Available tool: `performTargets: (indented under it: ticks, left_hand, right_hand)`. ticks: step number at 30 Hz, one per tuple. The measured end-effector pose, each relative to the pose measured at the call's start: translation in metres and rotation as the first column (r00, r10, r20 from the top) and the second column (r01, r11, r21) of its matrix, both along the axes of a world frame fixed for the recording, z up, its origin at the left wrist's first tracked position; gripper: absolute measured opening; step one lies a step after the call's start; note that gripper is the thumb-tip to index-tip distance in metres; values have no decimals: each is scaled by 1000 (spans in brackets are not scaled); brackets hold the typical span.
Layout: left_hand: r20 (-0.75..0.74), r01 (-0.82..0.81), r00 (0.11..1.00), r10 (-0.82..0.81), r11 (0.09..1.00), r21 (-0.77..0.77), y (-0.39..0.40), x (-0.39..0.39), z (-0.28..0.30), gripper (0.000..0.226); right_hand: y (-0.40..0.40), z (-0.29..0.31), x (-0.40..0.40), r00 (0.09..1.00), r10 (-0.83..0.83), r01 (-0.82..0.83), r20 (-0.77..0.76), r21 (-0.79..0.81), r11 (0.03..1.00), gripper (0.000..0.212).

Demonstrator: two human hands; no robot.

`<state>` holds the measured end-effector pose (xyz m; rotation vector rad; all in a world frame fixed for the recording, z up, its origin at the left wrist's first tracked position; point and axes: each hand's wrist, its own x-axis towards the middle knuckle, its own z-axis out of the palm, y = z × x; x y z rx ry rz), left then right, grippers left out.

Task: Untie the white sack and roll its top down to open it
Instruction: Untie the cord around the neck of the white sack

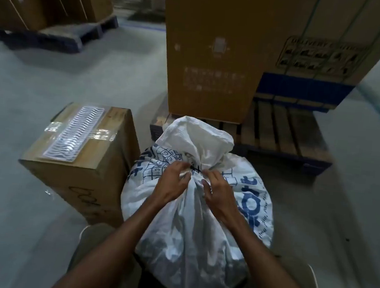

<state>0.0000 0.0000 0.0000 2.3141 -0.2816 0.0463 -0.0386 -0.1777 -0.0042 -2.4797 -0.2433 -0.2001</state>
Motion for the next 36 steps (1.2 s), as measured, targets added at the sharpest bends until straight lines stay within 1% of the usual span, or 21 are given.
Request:
performTargets:
  ticks: [1, 2, 5, 8, 11, 15, 19, 21, 24, 26, 32, 36]
  left_hand:
    - [-19, 9, 1000, -9, 999, -46, -2, 16, -8, 31]
    - [-42, 26, 999, -28, 998, -54, -3, 29, -13, 30]
    - [-86, 81, 993, -79, 997, 15, -4, 61, -27, 27]
    - [-138, 134, 982, -125, 989, 57, 1, 83, -29, 24]
    - [-206, 197, 961, -185, 980, 40, 6, 97, -28, 23]
    - [-197, 258, 949, -248, 966, 28, 5, 104, -31, 18]
    - [-155, 296, 946, -285, 954, 52, 5, 107, -36, 18]
    - [-144, 303, 946, -291, 950, 72, 6, 107, -37, 21]
    - [-202, 313, 934, -293, 947, 73, 9, 106, -39, 21]
    - [-232, 330, 926, -299, 938, 108, 8, 105, -39, 21]
    - [-247, 355, 923, -293, 898, 259, -1, 104, -40, 24]
    - [-219, 358, 929, -298, 873, 331, -6, 102, -41, 24]
  right_hand:
    - [0, -8, 15, 1000, 14, -14, -20, 30, 999, 32]
    - [0, -14, 29, 998, 32, -29, -54, 56, 998, 32]
    - [3, -29, 59, 992, 81, -72, -101, 90, 993, 32]
    - [0, -39, 80, 995, 60, -56, -86, 56, 997, 28]
    - [-8, -44, 93, 993, 54, -50, -109, 38, 998, 31]
    - [-16, -44, 100, 988, 97, -93, -118, 38, 995, 30]
    - [-16, -45, 104, 983, 122, -128, -135, -38, 991, 29]
    - [-17, -44, 105, 986, 115, -122, -124, -49, 991, 28]
    - [-17, -43, 103, 987, 116, -123, -113, -54, 991, 24]
    - [-16, -45, 103, 987, 116, -125, -108, -76, 989, 23]
    - [-15, -46, 102, 988, 117, -129, -104, -115, 985, 23]
    - [-16, -45, 100, 988, 112, -126, -105, -138, 982, 21]
